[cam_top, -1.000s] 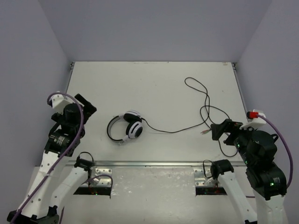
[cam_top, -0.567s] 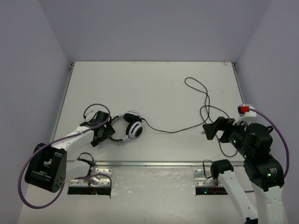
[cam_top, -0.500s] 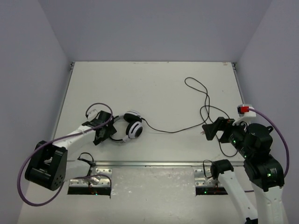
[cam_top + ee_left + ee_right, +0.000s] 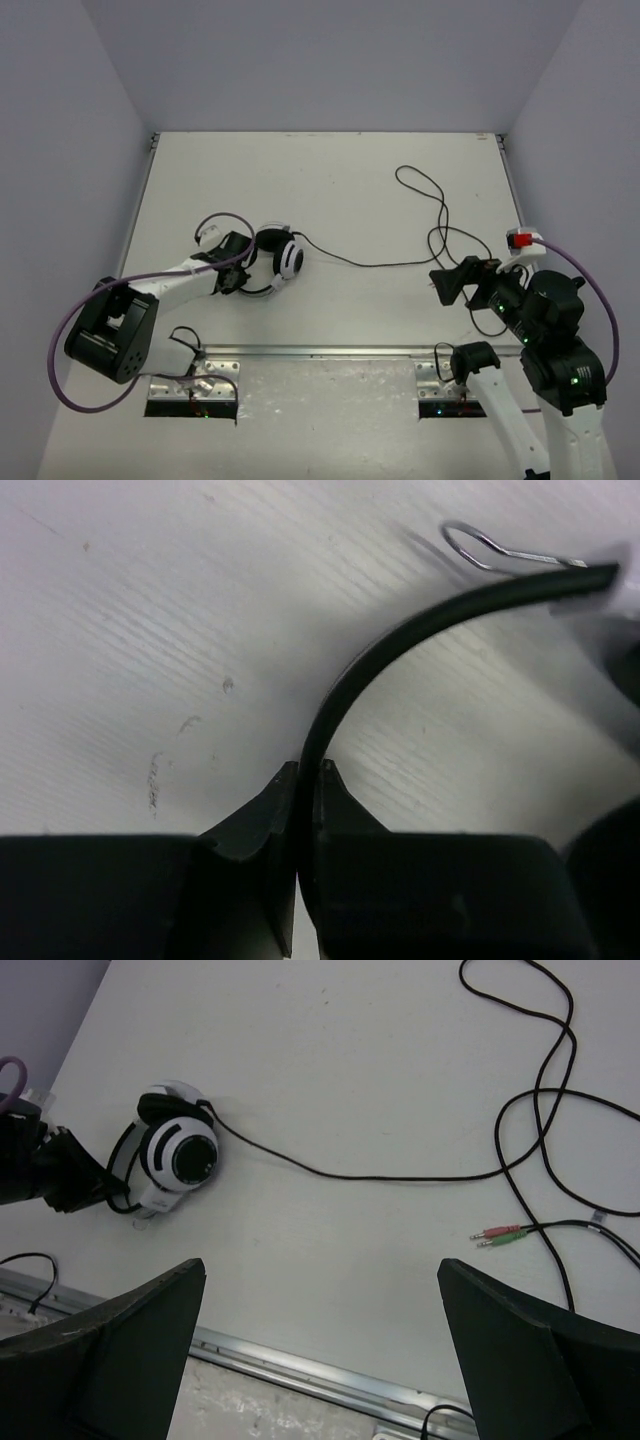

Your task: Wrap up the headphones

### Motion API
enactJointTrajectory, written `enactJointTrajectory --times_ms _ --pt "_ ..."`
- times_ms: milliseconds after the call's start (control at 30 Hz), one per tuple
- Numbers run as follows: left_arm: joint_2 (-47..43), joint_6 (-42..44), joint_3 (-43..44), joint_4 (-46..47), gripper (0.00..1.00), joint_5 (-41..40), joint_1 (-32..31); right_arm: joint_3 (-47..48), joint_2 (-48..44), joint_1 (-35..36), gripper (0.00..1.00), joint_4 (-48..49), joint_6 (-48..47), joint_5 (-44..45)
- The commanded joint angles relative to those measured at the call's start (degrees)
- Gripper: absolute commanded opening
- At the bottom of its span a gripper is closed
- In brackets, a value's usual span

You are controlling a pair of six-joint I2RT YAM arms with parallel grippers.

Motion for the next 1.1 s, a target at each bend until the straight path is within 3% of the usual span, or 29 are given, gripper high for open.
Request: enactJointTrajectory --times_ms 0,67,200,267,367,500,600,667,767,833,933,1067 --pt "-2.5 -4.5 -1.1 -4.8 0.00 -0.3 -4.1 -1.1 0.3 0.3 0.99 4.2 -1.2 -4.3" --pt "-10.2 -7.0 3.1 -9.3 0.00 -7.7 -11.8 -3.3 1.0 0.3 0.99 7.8 -0.4 -9.7" --pt "-15.5 -11.0 17.0 -27.1 0.00 -18.1 -23.9 -16.0 4.6 0.3 0.99 31.5 7.4 -32.8" --pt "-15.1 -10.6 25.4 -31.8 0.00 -21.7 -28.7 -21.1 7.3 0.3 0.99 36.4 8.9 -31.5" --pt "-14.6 -3.4 33.0 -34.8 0.01 -19.5 -30.8 -25.7 12.1 1.2 0.99 45.7 4.6 -27.5" --pt "-16.7 4.6 37.5 -32.0 0.01 -14.9 -31.2 -28.6 20.2 10.3 0.99 57.9 -3.3 -24.5" --pt "-18.7 9.5 41.8 -31.1 0.01 -12.1 -31.2 -28.4 25.6 18.8 0.99 61.6 -13.0 -20.6" --pt "-19.2 11.6 44.1 -32.5 0.01 -11.3 -31.2 -29.5 27.7 21.6 0.96 64.4 -14.8 -16.4" --pt "-20.1 13.5 47.7 -34.0 0.01 -11.3 -31.2 -30.8 29.1 25.3 0.74 69.0 -17.2 -12.3" --pt "-20.8 13.9 49.4 -35.2 0.01 -12.2 -31.2 -32.0 29.0 26.8 0.67 72.1 -18.0 -11.5" --pt "-21.4 13.8 50.8 -38.3 0.01 -14.5 -31.2 -33.1 26.8 27.6 0.76 74.1 -18.1 -10.9" --pt "-20.5 11.2 52.5 -44.1 0.00 -21.4 -31.2 -33.5 19.3 27.7 0.77 69.9 -18.5 -13.8"
